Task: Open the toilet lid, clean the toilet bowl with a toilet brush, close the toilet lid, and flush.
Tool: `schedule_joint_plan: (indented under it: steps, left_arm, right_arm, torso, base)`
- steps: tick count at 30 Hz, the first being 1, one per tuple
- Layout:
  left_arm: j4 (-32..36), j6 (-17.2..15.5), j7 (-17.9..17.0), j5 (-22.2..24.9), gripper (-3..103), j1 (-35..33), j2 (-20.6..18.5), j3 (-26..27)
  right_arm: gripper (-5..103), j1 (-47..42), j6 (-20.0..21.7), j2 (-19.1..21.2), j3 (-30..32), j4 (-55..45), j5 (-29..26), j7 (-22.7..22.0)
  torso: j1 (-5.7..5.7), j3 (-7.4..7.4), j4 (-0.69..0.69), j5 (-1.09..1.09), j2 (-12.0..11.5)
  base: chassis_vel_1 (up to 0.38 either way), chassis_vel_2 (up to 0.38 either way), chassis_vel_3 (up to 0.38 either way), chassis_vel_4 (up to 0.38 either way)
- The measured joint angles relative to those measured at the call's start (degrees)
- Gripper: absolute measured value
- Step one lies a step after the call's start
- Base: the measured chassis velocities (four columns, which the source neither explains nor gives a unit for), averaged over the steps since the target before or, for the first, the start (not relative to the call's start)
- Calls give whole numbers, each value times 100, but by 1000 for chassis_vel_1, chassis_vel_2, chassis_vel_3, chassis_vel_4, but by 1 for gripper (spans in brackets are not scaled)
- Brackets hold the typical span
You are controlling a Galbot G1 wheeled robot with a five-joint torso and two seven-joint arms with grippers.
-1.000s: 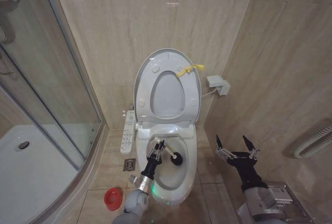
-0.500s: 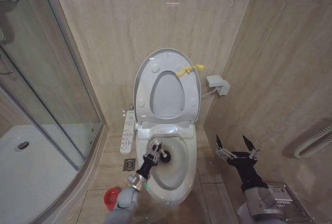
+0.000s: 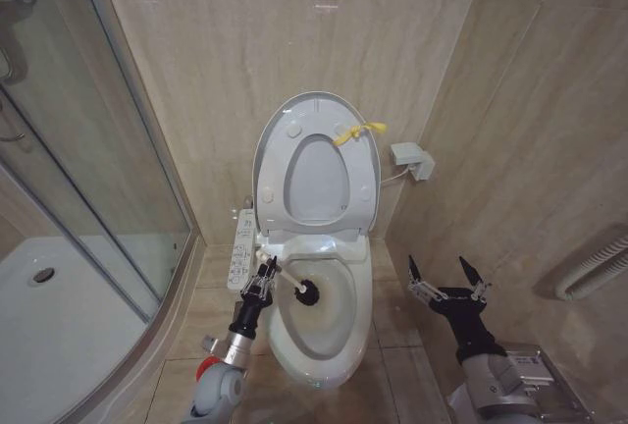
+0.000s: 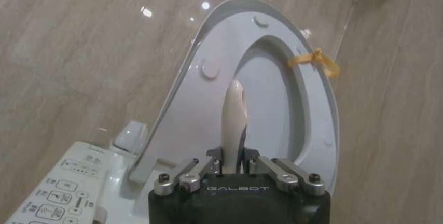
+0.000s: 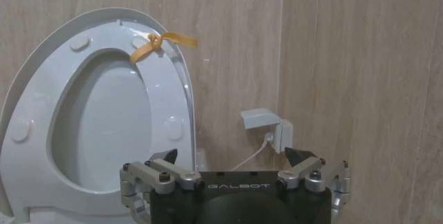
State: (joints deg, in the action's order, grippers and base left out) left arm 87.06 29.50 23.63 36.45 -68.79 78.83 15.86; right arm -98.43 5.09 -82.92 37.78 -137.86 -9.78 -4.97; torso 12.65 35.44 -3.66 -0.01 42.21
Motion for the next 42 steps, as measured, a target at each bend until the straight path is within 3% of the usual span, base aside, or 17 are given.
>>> schedule_joint_plan:
  steps: [7,26,35,42]
  left_arm:
    - [412,-209,309,220,19,-297,-86,57]
    - [1295,-382,989,392,19,-898,-436,534]
    - [1155,-282,1052,238,19,-1020,-409,621]
    - [1536,-317,1031,247,19,-1118,-437,655]
  right_arm:
    - [100,0,0,0,0,0,0,0]
    - [100,0,0,0,0,0,0,0]
    - [100,0,0,0,0,0,0,0]
    - [100,0,0,0,0,0,0,0]
  torso:
    - [-1,0,0,0,0]
    - [-1,0,0,1,0]
    - [-1,0,0,0,0]
    - [0,0,-1,1,0]
  base:
    - [0,0,0,0]
    - [0,0,0,0]
    - [0,0,0,0]
    - [0,0,0,0]
